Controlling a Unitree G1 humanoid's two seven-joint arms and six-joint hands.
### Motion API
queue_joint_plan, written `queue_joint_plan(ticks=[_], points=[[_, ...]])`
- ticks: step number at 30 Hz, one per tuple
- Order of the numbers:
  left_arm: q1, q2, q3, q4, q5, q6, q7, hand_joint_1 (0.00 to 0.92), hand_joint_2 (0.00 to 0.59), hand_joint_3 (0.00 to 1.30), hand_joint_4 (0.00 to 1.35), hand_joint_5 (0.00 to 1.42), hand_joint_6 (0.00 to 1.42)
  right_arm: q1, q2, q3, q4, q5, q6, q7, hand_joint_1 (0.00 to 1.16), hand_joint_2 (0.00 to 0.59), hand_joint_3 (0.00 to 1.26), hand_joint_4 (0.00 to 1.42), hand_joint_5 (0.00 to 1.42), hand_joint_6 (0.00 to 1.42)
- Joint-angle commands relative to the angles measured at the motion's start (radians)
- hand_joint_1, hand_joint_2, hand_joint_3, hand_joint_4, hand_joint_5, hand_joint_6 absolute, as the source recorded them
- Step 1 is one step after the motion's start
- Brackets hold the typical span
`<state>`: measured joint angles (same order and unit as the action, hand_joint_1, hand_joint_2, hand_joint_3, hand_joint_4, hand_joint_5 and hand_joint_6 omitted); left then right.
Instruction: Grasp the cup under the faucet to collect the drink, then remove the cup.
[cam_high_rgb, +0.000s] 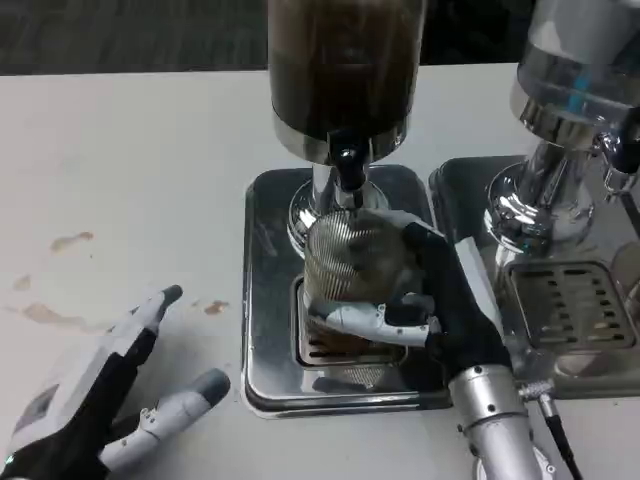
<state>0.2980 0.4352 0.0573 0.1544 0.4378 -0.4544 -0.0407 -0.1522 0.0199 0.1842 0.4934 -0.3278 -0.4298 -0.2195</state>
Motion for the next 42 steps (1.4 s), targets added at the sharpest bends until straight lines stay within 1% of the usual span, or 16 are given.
queue_joint_plan(ticks=[1, 6, 12, 17, 24, 28, 32, 38, 42], points=[[-0.005, 0.012, -0.013, -0.015, 0.003, 0.006, 0.008, 0.0, 0.109, 0.0, 0.0, 0.0, 0.0, 0.006, -0.016, 0.01, -0.081, -0.033, 0.001, -0.013, 1.08, 0.153, 0.71, 0.72, 0.82, 1.08], [-0.011, 0.009, -0.024, -0.018, 0.012, 0.007, 0.01, 0.0, 0.109, 0.0, 0.0, 0.0, 0.0, 0.02, -0.024, 0.018, -0.113, -0.046, 0.02, -0.009, 1.07, 0.153, 0.71, 0.73, 0.83, 1.1], [-0.017, 0.019, -0.038, -0.04, 0.037, 0.011, 0.015, 0.0, 0.109, 0.0, 0.0, 0.0, 0.0, 0.04, -0.053, 0.032, -0.155, -0.067, 0.053, 0.01, 1.06, 0.143, 0.72, 0.75, 0.84, 1.13], [-0.025, 0.022, -0.041, -0.043, 0.045, 0.01, 0.014, 0.0, 0.107, 0.0, 0.0, 0.0, 0.0, 0.058, -0.064, 0.034, -0.171, -0.066, 0.055, 0.015, 1.06, 0.143, 0.73, 0.76, 0.85, 1.15], [-0.023, 0.032, -0.051, -0.073, 0.079, 0.018, 0.016, 0.0, 0.106, 0.0, 0.0, 0.0, 0.0, 0.115, -0.085, 0.029, -0.241, -0.061, 0.063, 0.032, 1.05, 0.141, 0.75, 0.79, 0.87, 1.17], [-0.018, 0.041, -0.052, -0.104, 0.125, 0.038, 0.02, 0.0, 0.105, 0.0, 0.0, 0.0, 0.0, 0.147, -0.094, 0.025, -0.293, -0.06, 0.063, 0.041, 1.05, 0.141, 0.75, 0.8, 0.88, 1.19], [0.004, 0.049, -0.048, -0.17, 0.188, 0.068, 0.03, 0.0, 0.105, 0.0, 0.0, 0.0, 0.0, 0.185, -0.1, 0.024, -0.355, -0.058, 0.07, 0.05, 1.04, 0.14, 0.76, 0.81, 0.9, 1.21], [0.058, 0.051, -0.057, -0.24, 0.285, 0.09, 0.078, 0.0, 0.112, 0.0, 0.0, 0.0, 0.0, 0.218, -0.111, 0.019, -0.399, -0.047, 0.076, 0.072, 1.03, 0.139, 0.77, 0.82, 0.9, 1.21], [0.1, 0.056, -0.056, -0.268, 0.318, 0.096, 0.092, 0.0, 0.114, 0.0, 0.0, 0.0, 0.0, 0.237, -0.121, 0.02, -0.434, -0.042, 0.078, 0.095, 1.03, 0.139, 0.77, 0.83, 0.93, 1.24]])
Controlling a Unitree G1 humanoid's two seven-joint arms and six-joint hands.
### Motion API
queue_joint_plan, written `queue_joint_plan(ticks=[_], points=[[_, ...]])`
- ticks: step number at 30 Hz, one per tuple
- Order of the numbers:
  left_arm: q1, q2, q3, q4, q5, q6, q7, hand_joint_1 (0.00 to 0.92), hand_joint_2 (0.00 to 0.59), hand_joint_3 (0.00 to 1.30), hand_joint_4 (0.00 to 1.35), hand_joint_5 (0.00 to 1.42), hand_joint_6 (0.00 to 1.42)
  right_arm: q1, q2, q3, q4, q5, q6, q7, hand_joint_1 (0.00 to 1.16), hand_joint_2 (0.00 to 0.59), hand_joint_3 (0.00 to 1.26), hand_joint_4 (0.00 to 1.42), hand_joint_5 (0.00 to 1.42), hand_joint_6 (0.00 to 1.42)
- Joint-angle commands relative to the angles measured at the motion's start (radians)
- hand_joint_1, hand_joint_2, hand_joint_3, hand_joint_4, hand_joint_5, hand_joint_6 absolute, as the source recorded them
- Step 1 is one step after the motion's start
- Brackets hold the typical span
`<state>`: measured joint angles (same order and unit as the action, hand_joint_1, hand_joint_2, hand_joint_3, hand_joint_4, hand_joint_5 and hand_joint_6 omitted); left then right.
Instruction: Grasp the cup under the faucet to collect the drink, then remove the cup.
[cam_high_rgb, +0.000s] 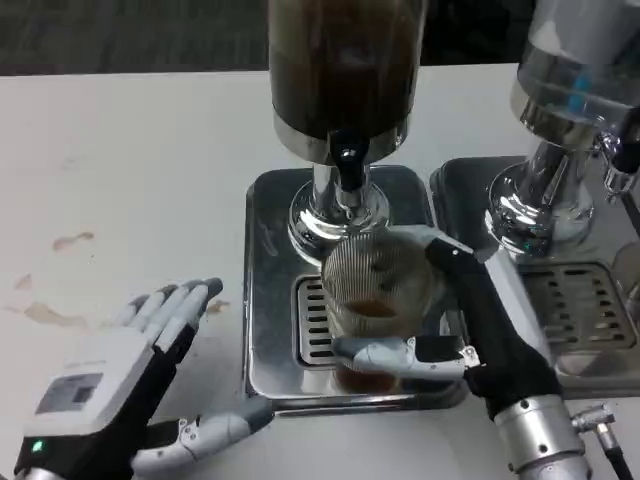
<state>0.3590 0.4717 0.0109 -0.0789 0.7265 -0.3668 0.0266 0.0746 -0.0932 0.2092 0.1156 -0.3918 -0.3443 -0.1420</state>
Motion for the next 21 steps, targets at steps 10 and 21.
queue_joint_plan(ticks=[10, 21], points=[[0.147, 0.039, 0.03, -0.101, 0.06, -0.007, 0.089, 0.0, 0.113, 0.0, 0.0, 0.0, 0.0, 0.066, -0.044, -0.022, -0.162, 0.057, -0.005, 0.08, 1.03, 0.136, 0.79, 0.84, 0.94, 1.27], [0.244, 0.045, 0.023, -0.077, 0.119, -0.075, 0.273, 0.0, 0.109, 0.0, 0.0, 0.0, 0.0, 0.153, -0.093, -0.026, -0.288, 0.099, -0.003, 0.184, 1.03, 0.139, 0.79, 0.85, 0.94, 1.27]])
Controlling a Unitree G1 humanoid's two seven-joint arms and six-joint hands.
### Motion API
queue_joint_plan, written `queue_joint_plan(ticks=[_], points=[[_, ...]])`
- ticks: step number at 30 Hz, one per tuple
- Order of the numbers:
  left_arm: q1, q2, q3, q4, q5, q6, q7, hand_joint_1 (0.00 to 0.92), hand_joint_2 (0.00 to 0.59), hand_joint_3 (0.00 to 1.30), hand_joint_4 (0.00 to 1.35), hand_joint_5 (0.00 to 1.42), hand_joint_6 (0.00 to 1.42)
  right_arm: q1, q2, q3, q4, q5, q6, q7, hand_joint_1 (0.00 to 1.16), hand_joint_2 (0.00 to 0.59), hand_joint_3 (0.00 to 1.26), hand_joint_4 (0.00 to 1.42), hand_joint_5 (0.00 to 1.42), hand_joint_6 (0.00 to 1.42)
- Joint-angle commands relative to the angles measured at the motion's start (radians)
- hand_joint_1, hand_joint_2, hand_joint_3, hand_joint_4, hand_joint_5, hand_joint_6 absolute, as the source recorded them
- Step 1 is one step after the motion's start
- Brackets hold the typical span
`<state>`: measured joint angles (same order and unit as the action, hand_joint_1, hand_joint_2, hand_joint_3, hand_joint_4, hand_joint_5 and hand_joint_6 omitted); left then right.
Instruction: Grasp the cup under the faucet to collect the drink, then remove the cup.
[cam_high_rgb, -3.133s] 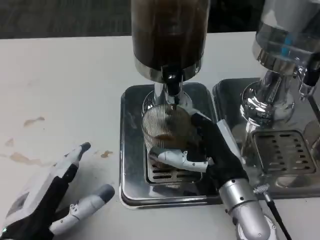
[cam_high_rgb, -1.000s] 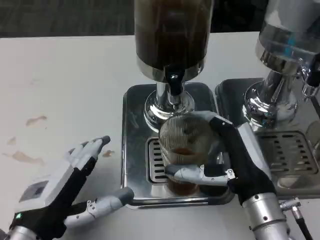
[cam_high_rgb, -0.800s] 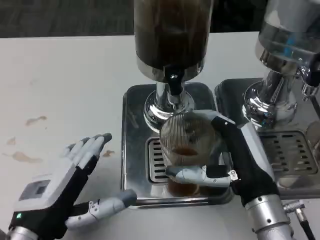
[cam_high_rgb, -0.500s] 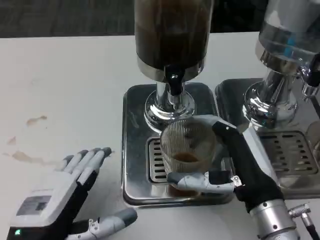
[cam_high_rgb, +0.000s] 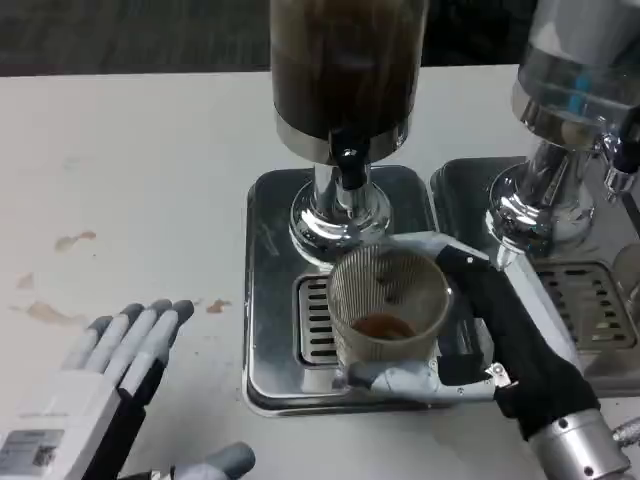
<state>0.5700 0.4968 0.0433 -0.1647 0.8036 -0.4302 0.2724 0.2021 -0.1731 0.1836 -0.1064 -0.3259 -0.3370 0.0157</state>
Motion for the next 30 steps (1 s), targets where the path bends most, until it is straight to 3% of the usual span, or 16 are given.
queue_joint_plan(ticks=[1, 12, 15, 24, 30], points=[[0.044, 0.022, -0.014, 0.008, 0.053, -0.012, 0.033, 0.0, 0.108, 0.0, 0.0, 0.0, 0.0, 0.033, -0.015, 0.0, -0.075, 0.037, -0.011, 0.035, 1.03, 0.139, 0.79, 0.85, 0.94, 1.27], [0.121, 0.026, -0.019, 0.016, 0.102, -0.03, 0.139, 0.0, 0.107, 0.0, 0.0, 0.0, 0.0, 0.111, -0.054, -0.01, -0.195, 0.079, -0.008, 0.111, 1.03, 0.139, 0.79, 0.85, 0.94, 1.27], [0.137, 0.023, -0.01, 0.016, 0.092, -0.024, 0.138, 0.0, 0.109, 0.0, 0.0, 0.0, 0.0, 0.118, -0.068, -0.015, -0.207, 0.072, -0.024, 0.119, 1.03, 0.139, 0.79, 0.85, 0.94, 1.27], [0.148, 0.027, 0.017, 0.017, 0.089, -0.027, 0.148, 0.0, 0.112, 0.0, 0.0, 0.0, 0.0, 0.142, -0.062, -0.008, -0.215, 0.094, -0.025, 0.125, 1.03, 0.138, 0.79, 0.85, 0.94, 1.27], [0.13, 0.016, 0.01, -0.013, 0.1, -0.002, 0.133, 0.0, 0.111, 0.0, 0.0, 0.0, 0.0, 0.146, -0.074, -0.035, -0.206, 0.126, -0.027, 0.132, 1.02, 0.137, 0.79, 0.85, 0.94, 1.28]])
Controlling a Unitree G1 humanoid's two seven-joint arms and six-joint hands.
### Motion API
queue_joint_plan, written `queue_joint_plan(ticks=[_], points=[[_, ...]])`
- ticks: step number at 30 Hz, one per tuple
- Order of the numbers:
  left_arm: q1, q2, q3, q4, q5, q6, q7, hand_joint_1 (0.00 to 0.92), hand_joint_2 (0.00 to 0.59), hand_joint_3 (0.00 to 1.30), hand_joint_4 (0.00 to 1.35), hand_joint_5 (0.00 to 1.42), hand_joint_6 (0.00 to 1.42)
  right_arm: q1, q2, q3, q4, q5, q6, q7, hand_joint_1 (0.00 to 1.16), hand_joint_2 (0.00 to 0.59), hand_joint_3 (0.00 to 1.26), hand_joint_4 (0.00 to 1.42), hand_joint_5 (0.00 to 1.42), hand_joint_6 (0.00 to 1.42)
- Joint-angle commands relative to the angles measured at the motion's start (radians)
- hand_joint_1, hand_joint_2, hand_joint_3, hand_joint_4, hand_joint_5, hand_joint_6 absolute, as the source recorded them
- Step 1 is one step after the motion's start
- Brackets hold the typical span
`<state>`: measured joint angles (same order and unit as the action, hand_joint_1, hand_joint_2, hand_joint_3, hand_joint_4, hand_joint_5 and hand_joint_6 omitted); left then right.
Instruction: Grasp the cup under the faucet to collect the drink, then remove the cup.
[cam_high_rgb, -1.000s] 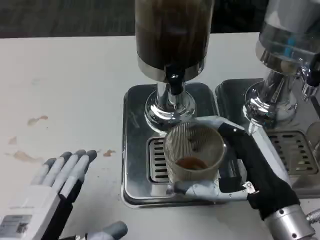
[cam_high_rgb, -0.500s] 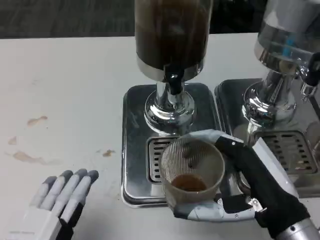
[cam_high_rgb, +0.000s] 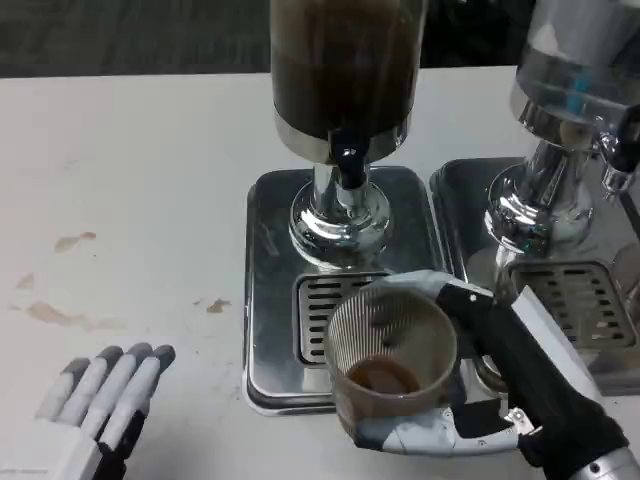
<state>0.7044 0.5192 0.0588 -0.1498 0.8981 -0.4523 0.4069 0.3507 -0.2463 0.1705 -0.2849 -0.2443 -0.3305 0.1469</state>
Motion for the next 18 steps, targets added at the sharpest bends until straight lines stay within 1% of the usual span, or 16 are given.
queue_joint_plan(ticks=[1, 18], points=[[-0.006, -0.008, -0.008, -0.034, 0.007, 0.023, -0.003, 0.0, 0.111, 0.0, 0.0, 0.0, 0.0, -0.002, 0.001, -0.023, -0.025, 0.046, -0.035, 0.0, 1.02, 0.137, 0.79, 0.85, 0.94, 1.29], [0.003, -0.02, -0.022, -0.055, 0.004, 0.041, -0.006, 0.0, 0.111, 0.0, 0.0, 0.0, 0.0, 0.007, 0.018, -0.02, -0.028, 0.046, -0.033, -0.007, 1.02, 0.13, 0.79, 0.85, 0.94, 1.29]])
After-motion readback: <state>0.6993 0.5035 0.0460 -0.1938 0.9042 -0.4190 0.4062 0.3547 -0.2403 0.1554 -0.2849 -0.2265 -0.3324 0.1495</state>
